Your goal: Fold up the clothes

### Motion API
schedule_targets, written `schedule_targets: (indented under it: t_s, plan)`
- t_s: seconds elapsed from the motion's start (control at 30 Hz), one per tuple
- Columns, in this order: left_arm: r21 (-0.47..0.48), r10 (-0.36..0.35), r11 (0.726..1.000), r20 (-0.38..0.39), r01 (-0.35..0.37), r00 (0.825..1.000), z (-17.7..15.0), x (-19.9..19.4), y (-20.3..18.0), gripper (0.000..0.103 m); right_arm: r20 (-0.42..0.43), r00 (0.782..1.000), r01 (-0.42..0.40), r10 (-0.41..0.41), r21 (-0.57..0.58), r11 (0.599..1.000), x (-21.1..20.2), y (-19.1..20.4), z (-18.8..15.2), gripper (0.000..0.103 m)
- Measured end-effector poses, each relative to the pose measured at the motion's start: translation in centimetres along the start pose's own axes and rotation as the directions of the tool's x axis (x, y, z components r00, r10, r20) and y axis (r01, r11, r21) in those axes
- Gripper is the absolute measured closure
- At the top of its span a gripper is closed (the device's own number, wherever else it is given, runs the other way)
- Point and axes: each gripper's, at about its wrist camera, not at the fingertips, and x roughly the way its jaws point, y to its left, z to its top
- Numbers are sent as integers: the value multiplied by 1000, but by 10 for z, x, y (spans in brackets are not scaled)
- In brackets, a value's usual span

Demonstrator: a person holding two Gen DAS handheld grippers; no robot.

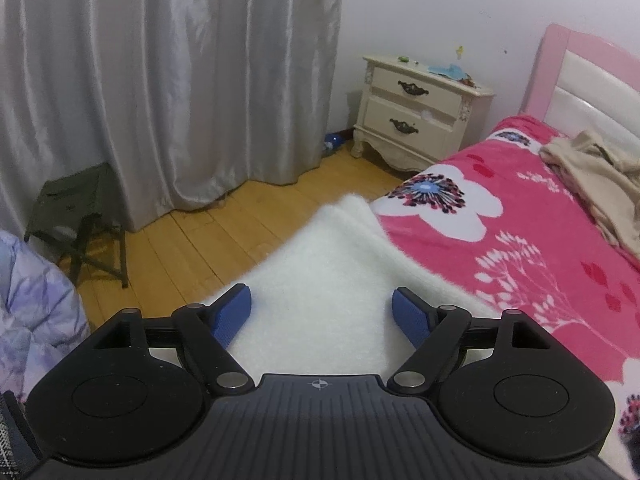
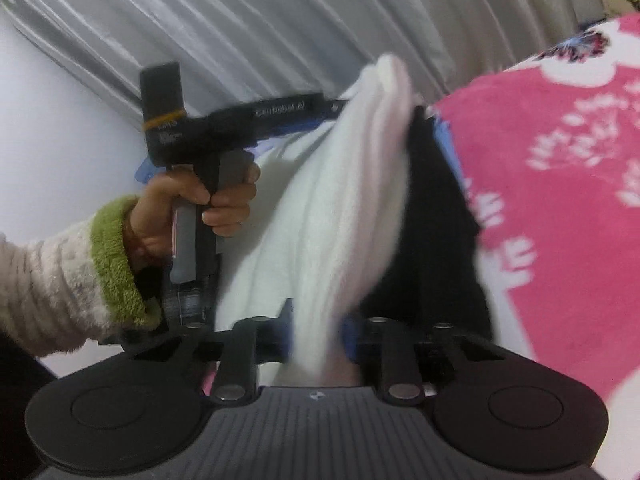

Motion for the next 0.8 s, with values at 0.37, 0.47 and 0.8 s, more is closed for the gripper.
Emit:
schedule_targets:
  t_s: [0.37,0.47,0.8]
  plan:
    - [61,14,998,48,-17,999,-7,4,-11,21,141,960,266,-241,-204,942,-29,54,-18,64]
    - [75,24,997,64,-28,998,-10,5,-14,21,220,945,302,-241,-307,902,-17,80,-22,64]
    - [116,44,992,92,-54,995,-14,13,-25,16,245,898,432,-367,-321,843,15,94,-22,76]
